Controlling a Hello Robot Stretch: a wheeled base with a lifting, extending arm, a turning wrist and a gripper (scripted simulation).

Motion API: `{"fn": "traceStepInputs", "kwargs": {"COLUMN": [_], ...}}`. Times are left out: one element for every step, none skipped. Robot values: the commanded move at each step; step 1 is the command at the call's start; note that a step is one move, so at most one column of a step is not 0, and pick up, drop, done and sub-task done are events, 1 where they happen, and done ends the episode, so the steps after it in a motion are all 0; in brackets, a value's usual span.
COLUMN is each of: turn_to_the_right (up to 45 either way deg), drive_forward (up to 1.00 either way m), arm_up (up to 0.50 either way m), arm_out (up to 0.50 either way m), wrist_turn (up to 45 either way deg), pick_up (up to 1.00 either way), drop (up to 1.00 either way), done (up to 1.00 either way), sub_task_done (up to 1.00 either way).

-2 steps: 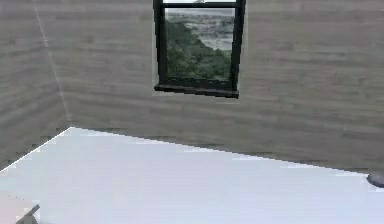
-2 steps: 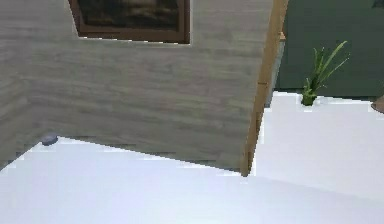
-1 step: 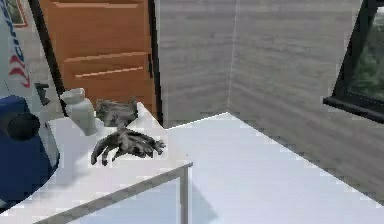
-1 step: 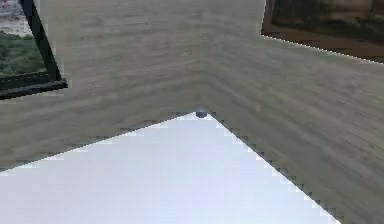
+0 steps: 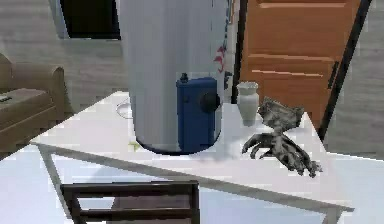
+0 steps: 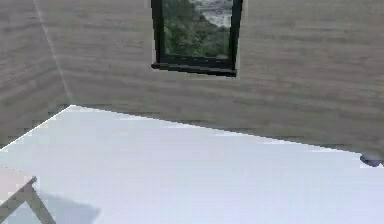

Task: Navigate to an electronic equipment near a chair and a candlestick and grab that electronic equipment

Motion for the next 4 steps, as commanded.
{"fn": "traceStepInputs", "kwargs": {"turn_to_the_right": [-45.0,-12.0,-3.0,45.0], "drive_forward": [0.00,0.00,0.00,0.00], "arm_up": [0.00,0.00,0.00,0.00], "arm_out": [0.00,0.00,0.00,0.00], "wrist_turn": [0.0,0.0,0.0,0.0], "pick_up": [0.00,0.00,0.00,0.00], "drop": [0.00,0.00,0.00,0.00], "done": [0.00,0.00,0.00,0.00], "sub_task_done": [0.00,0.00,0.00,0.00]}}
